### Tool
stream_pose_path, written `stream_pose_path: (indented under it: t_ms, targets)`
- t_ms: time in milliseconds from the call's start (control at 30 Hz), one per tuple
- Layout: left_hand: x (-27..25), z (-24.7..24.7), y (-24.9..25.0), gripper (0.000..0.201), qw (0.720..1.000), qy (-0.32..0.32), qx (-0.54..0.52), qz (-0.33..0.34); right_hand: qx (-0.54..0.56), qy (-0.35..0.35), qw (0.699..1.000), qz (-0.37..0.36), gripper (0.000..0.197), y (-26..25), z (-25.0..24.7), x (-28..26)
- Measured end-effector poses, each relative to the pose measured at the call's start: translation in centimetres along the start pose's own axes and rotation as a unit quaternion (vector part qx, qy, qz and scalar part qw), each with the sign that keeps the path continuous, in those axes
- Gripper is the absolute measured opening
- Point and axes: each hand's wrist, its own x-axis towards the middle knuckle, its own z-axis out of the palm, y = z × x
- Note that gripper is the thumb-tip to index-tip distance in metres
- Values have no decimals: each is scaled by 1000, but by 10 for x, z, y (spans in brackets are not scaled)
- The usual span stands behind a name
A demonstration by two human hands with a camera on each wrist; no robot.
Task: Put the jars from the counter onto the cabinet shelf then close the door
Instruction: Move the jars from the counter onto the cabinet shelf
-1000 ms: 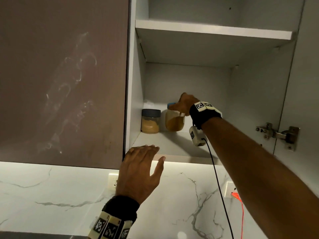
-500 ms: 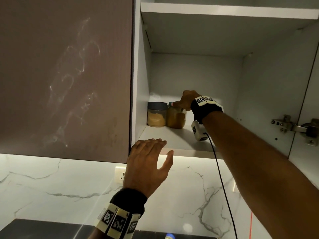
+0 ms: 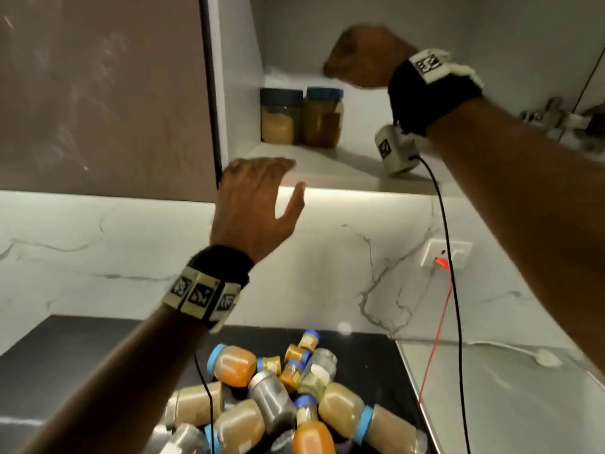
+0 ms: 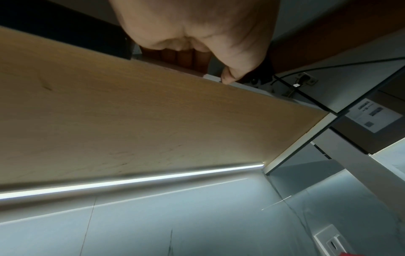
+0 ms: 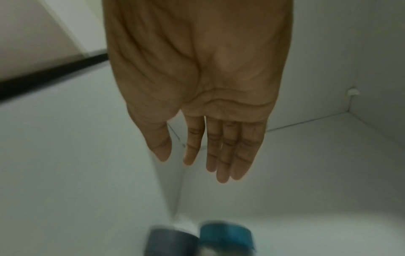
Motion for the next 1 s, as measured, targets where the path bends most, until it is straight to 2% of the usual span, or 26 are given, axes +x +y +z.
stream_pose_path:
  t_ms: [67, 200, 267, 333, 367, 400, 467, 533, 567, 667, 733, 800, 867, 1000]
  targets:
    - [0, -2, 0, 46, 1000, -22, 1, 1, 126, 37, 991, -3, 43, 1, -9, -35]
    - [-12, -3, -2, 53, 999, -24, 5, 33, 301, -62, 948, 82, 49, 29, 5, -106]
    - [-32, -1, 3, 57, 999, -13, -6, 43, 362, -71, 924, 105, 37, 22, 0, -131]
    - [-62, 7, 7, 59, 999, -25, -23, 41, 342, -79, 936, 21, 30, -2, -8, -157]
    - [-79, 11, 7, 58, 998, -46, -29, 40, 316, -53, 946, -56, 33, -8, -8, -168]
    - [-100, 18, 5, 56, 995, -80, -39, 39, 303, -34, 945, -119, 35, -9, -1, -183]
    - [-145, 33, -3, 49, 982, -173, -67, 29, 322, -53, 934, -144, 42, -3, 34, -213]
    - [-197, 50, -14, 50, 955, -285, -81, -18, 311, -105, 939, -106, 42, 9, 89, -253]
    - [-222, 55, -18, 58, 934, -344, -80, -55, 298, -144, 939, -90, 36, 12, 120, -279]
    - [-295, 67, -34, 76, 850, -497, -24, -174, 293, -283, 913, 6, 23, 18, 207, -352]
    - [-335, 72, -43, 91, 802, -557, 18, -214, 246, -365, 895, 76, 33, 16, 253, -397]
    - [-360, 74, -46, 108, 774, -590, 56, -221, 170, -416, 885, 126, 53, 13, 283, -432]
    - [-374, 77, -47, 113, 766, -601, 92, -209, 121, -436, 879, 151, 79, 9, 302, -456]
    - [-381, 80, -40, 100, 765, -602, 126, -189, 67, -470, 862, 178, 113, 0, 329, -488]
